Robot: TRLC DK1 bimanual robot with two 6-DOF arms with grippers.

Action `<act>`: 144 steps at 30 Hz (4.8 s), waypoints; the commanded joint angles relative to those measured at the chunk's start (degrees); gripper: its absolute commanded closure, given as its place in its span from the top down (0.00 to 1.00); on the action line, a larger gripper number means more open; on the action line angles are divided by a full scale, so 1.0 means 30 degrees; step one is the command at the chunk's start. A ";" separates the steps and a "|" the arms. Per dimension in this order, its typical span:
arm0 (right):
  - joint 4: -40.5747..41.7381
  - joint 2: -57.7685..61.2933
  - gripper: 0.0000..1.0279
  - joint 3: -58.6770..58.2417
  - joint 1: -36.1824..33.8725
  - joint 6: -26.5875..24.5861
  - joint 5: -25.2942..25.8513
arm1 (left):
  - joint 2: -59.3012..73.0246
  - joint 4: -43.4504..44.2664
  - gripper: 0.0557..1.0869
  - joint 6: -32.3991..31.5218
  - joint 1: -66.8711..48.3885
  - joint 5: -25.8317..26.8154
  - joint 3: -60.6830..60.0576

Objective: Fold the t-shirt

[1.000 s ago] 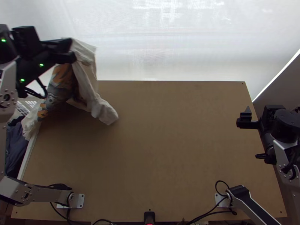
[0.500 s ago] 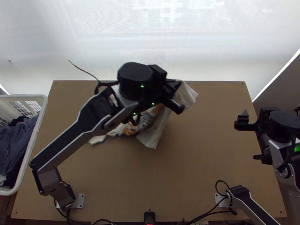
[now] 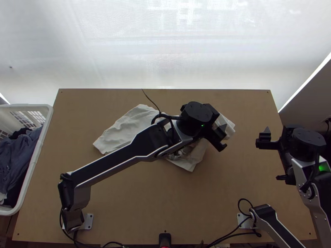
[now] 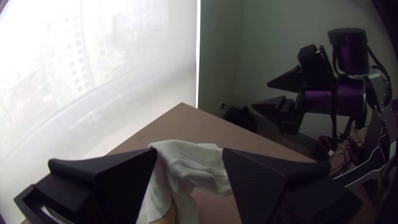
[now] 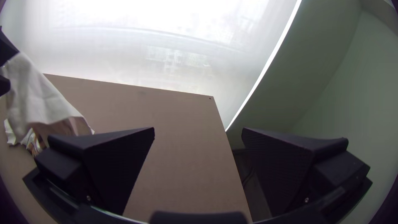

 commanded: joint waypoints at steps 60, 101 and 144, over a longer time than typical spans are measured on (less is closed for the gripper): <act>0.5436 1.5053 0.86 -0.3465 1.1387 0.3806 -1.0282 | -1.0493 -0.8091 0.95 0.0685 1.5262 0.4385 -1.6473; 0.3619 1.1683 0.03 -0.3260 0.9190 0.3220 -1.0136 | -0.9526 -0.4692 0.95 0.3351 1.1717 0.2012 -2.3622; 0.1979 1.2709 0.85 -0.2879 1.3233 0.3454 -1.1308 | -0.8208 -0.1147 0.04 0.4581 1.3064 0.1338 -2.3914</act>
